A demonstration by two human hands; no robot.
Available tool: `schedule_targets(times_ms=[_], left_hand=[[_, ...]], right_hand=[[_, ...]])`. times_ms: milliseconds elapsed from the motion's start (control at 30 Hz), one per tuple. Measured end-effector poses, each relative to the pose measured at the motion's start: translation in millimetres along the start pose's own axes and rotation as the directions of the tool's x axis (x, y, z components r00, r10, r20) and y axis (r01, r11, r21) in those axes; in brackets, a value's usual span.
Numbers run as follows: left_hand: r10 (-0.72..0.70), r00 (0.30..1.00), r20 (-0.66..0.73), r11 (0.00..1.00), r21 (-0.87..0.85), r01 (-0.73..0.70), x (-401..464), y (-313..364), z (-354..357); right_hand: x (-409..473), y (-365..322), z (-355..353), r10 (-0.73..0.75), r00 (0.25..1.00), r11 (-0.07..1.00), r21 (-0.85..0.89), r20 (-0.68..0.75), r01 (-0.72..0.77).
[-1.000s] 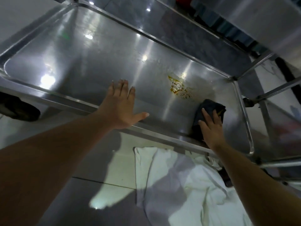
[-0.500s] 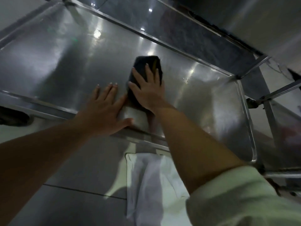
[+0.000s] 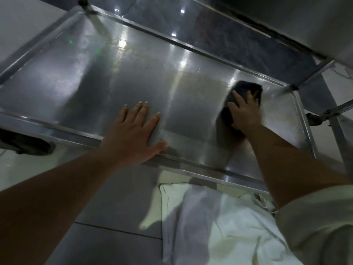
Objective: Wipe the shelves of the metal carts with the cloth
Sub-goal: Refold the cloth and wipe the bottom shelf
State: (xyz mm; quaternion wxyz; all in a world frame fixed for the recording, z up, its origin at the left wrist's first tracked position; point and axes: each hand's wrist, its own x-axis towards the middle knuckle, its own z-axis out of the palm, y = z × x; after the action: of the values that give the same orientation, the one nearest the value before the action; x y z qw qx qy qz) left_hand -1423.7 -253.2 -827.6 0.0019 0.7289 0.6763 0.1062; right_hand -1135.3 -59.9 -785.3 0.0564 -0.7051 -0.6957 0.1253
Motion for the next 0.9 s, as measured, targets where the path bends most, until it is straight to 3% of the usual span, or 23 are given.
schedule_targets(times_ms=[100,167,233,300,400,467,567,633,733,900], left_hand=[[-0.002,1.000,-0.008,1.000,0.000,0.002,0.9,0.3,0.1],[-0.003,1.000,-0.001,1.000,0.005,0.003,1.3,-0.8,1.1],[-0.003,1.000,0.005,1.000,0.025,0.003,1.5,-1.2,1.3],[-0.002,1.000,0.008,0.999,0.034,0.002,1.6,-1.1,-0.6],[0.009,1.000,0.010,0.999,0.045,-0.009,1.2,0.5,-3.4],[0.009,1.000,-0.003,0.999,0.038,-0.008,0.6,1.2,-4.5],[0.030,0.999,-0.037,1.000,0.012,-0.029,0.2,1.1,-2.7],[0.063,0.996,-0.068,0.998,0.015,-0.062,0.3,-1.1,1.1],[0.100,0.989,-0.112,0.995,0.038,-0.096,0.7,-6.0,7.4],[0.133,0.975,-0.178,0.989,0.086,-0.120,2.0,-10.0,19.5]], right_hand=[[-14.5,32.1,-8.8,0.135,0.991,0.989,-0.060,0.015,-0.134],[-27.9,37.2,-8.8,0.179,0.984,0.984,0.003,-0.013,-0.179],[-46.7,33.0,-3.3,0.200,0.977,0.977,0.092,-0.070,-0.194],[-68.4,23.2,5.8,0.168,0.981,0.985,0.065,-0.100,-0.162],[-99.7,5.3,19.3,0.037,0.997,0.998,-0.044,-0.063,-0.040],[-121.3,-10.4,29.4,-0.140,0.990,0.988,-0.069,-0.017,0.139],[-147.1,-26.5,38.4,-0.389,0.921,0.919,-0.062,0.030,0.390],[-152.9,-21.4,33.9,-0.459,0.887,0.887,-0.036,0.053,0.461],[-153.4,12.0,21.9,-0.400,0.916,0.916,0.010,0.008,0.400],[-148.6,109.3,-5.8,-0.017,0.996,1.000,0.004,-0.087,0.017]])
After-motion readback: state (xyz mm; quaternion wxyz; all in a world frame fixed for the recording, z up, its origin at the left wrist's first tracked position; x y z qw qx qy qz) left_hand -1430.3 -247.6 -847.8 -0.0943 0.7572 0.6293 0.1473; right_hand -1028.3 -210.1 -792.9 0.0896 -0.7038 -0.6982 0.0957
